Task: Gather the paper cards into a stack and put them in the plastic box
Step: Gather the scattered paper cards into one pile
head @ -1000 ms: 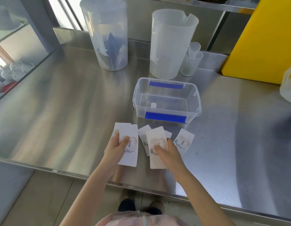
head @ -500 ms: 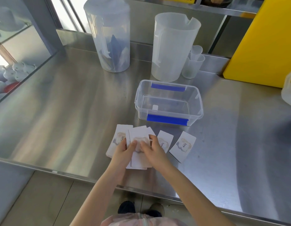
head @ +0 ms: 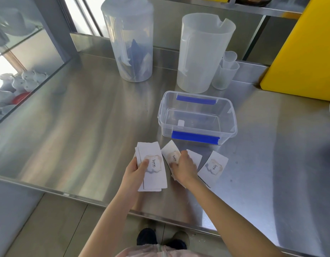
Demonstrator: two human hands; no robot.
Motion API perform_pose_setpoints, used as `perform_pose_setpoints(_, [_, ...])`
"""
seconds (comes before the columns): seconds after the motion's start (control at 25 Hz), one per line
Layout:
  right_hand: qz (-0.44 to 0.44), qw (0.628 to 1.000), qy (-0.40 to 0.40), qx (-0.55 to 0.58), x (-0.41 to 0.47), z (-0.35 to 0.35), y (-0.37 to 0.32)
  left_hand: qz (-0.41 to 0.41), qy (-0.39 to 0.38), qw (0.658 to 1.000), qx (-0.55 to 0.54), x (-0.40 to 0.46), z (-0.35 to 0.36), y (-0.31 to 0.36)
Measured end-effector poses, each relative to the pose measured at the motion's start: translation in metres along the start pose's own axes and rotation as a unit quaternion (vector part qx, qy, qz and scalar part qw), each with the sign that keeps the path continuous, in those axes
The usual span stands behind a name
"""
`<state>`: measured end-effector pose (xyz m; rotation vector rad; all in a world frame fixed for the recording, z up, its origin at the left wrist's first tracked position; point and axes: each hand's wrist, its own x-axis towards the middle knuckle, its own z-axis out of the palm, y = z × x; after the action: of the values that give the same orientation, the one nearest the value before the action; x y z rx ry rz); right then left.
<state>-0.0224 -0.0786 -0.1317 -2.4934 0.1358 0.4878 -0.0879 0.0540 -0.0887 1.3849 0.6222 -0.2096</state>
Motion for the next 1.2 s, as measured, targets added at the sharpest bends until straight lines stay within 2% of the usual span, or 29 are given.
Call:
perform_pose_setpoints(0.08, [0.014, 0.991, -0.007, 0.135, -0.007, -0.012, -0.003, 0.001, 0.002, 1.0, 0.001, 0.0, 0.0, 0.001])
perform_pose_setpoints(0.2, [0.031, 0.937, 0.005, 0.347, -0.028, -0.034, -0.006, 0.0, 0.005, 1.0, 0.001, 0.001, 0.004, 0.004])
perform_pose_setpoints(0.24, [0.018, 0.925, 0.0, 0.38, -0.035, -0.039, -0.008, -0.001, 0.007, 1.0, -0.002, 0.002, 0.007, 0.005])
perform_pose_setpoints(0.28, [-0.003, 0.929, -0.012, 0.37, -0.041, -0.042, -0.01, 0.001, 0.009, 1.0, -0.005, 0.002, 0.01, 0.007])
perform_pose_setpoints(0.4, [-0.052, 0.97, -0.041, 0.234, -0.055, -0.035, -0.015, 0.004, 0.007, 1.0, -0.008, 0.003, 0.024, 0.013])
perform_pose_setpoints(0.56, [-0.065, 0.981, -0.032, 0.181, -0.054, -0.026, -0.016, 0.042, 0.002, 0.999, 0.019, 0.001, 0.035, 0.015])
perform_pose_setpoints(0.72, [-0.003, 0.984, 0.017, 0.177, -0.021, -0.034, 0.009, 0.017, -0.009, 1.0, 0.004, 0.0, 0.029, 0.013])
perform_pose_setpoints(0.8, [0.043, 0.996, 0.02, 0.082, -0.007, -0.036, 0.026, 0.008, -0.012, 1.0, -0.001, -0.001, 0.027, 0.012])
perform_pose_setpoints(0.92, [0.061, 0.995, -0.006, -0.076, 0.007, -0.032, 0.036, 0.008, -0.011, 1.0, 0.0, -0.002, 0.027, 0.012])
perform_pose_setpoints(1.08, [0.094, 0.992, -0.027, -0.078, 0.022, -0.032, 0.036, 0.002, 0.004, 1.0, 0.005, 0.001, 0.027, 0.009])
perform_pose_setpoints(1.2, [0.077, 0.996, 0.003, -0.054, 0.025, -0.032, 0.042, 0.002, 0.006, 1.0, 0.005, 0.0, 0.028, 0.01])
